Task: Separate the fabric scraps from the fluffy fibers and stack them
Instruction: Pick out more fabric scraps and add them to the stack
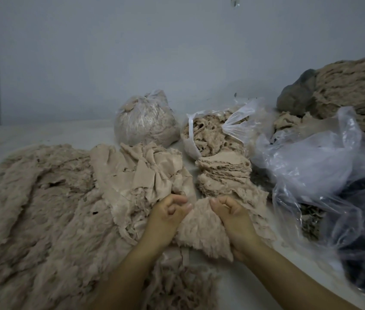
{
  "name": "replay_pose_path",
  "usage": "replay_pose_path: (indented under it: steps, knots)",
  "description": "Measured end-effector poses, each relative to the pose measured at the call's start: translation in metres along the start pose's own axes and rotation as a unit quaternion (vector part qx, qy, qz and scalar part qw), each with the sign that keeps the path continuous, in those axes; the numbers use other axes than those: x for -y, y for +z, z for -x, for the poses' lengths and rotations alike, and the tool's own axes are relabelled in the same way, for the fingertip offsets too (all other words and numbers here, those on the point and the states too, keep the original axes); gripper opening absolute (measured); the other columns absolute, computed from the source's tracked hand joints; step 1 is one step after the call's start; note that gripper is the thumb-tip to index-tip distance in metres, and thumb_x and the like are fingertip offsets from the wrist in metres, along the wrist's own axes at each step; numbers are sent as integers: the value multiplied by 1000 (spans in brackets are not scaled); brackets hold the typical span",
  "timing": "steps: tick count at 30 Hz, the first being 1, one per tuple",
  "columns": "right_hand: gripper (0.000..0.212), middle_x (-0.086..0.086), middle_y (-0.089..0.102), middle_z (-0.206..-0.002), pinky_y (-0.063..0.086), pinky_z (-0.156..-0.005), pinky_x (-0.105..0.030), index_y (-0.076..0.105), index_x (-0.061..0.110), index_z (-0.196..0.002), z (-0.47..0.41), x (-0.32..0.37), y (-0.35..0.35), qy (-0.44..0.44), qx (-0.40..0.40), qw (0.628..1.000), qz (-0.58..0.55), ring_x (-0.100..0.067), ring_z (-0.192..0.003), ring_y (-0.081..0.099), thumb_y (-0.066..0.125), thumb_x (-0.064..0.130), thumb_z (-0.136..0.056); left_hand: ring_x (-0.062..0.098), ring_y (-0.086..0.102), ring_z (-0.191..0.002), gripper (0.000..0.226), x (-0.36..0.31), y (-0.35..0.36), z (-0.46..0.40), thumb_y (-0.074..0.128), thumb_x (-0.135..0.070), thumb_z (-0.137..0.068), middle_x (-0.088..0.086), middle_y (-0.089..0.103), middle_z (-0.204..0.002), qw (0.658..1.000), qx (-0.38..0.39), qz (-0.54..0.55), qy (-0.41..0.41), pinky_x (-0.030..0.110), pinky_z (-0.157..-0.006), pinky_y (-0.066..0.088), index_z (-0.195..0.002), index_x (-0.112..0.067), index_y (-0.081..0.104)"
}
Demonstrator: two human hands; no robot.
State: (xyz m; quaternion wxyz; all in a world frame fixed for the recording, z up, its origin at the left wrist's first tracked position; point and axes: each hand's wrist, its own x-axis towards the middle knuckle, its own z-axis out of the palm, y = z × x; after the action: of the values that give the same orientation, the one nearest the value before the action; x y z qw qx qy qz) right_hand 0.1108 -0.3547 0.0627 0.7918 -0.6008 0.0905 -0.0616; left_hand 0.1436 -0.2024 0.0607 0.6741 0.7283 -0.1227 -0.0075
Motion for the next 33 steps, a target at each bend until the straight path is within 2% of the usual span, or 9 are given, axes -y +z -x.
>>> replay_pose_path:
  steps: [4, 7, 13, 18, 21, 25, 29, 31, 33]
  knots:
    - [18, -8, 64, -63, 47, -49, -27, 61, 9, -76, -2, 1, -1, -29, -16, 999, 14, -17, -54, 58, 59, 14, -93, 1, 31, -39, 16, 8, -3, -4, 68, -23, -86, -12, 38, -40, 995, -54, -85, 27, 16, -41, 28, -74, -12, 65]
    - [13, -14, 51, -62, 37, -51, -30, 60, 17, -77, -3, -2, -10, -79, -10, 992, 99, -22, -55, 44, 63, 16, -90, 3, 33, -39, 25, 14, -5, -7, 69, -31, -84, -11, 40, -39, 981, -83, -171, 37, 18, -43, 28, -65, -16, 62]
    - [14, 10, 57, -65, 37, -57, -24, 60, 26, -79, -45, 30, -41, -178, -128, 944, 245, -8, -61, 49, 62, 19, -91, 2, 37, -39, 29, 11, -8, -10, 62, -33, -89, -10, 44, -41, 983, -94, -152, 32, 20, -46, 32, -62, -23, 57]
    - [17, -11, 60, -106, 40, -88, -34, 67, 10, -102, -57, 28, -72, -188, -147, 803, 546, -27, -103, 51, 56, 20, -95, 4, 46, -51, 21, 16, -30, -6, 64, -28, -88, -8, 53, -55, 960, -118, -252, 23, 22, -55, 39, -68, -22, 62]
    - [11, 5, 63, -85, 39, -72, -14, 66, 19, -88, -30, 8, -40, -214, -14, 848, 485, -2, -79, 55, 57, 21, -94, 5, 54, -53, 15, 18, -40, -4, 61, -20, -90, -5, 59, -63, 959, -137, -248, 11, 23, -58, 44, -75, -20, 63]
    - [29, 9, 62, -73, 40, -57, -17, 60, 24, -78, -4, -36, 7, -41, 138, 850, 506, -1, -65, 54, 63, 52, -84, 6, 58, -49, 20, 22, -51, 1, 47, -8, -96, 0, 64, -64, 972, -162, -170, -18, 25, -57, 51, -92, -19, 64]
    - [42, 1, 62, -77, 39, -60, -25, 53, 19, -79, -2, -53, 27, 12, 122, 830, 544, -12, -71, 55, 58, 60, -84, 3, 60, -57, 28, 19, -62, 5, 42, -1, -97, 0, 67, -79, 973, -204, -104, -6, 13, -54, 49, -97, -19, 63]
    - [32, 2, 56, -67, 37, -59, -26, 49, 17, -73, -4, -58, 32, -7, 87, 882, 463, -13, -67, 53, 62, 43, -88, 1, 62, -67, 34, 16, -66, 9, 40, 5, -96, -1, 67, -84, 974, -212, -74, 5, 10, -61, 49, -92, -19, 64]
    - [33, -3, 47, -60, 39, -59, -28, 42, 13, -68, -4, -58, 35, -9, 53, 953, 299, -14, -59, 48, 64, 22, -91, 5, 62, -83, 35, 15, -70, 13, 43, 4, -94, -6, 68, -93, 966, -211, -147, 18, 5, -73, 44, -91, -22, 66]
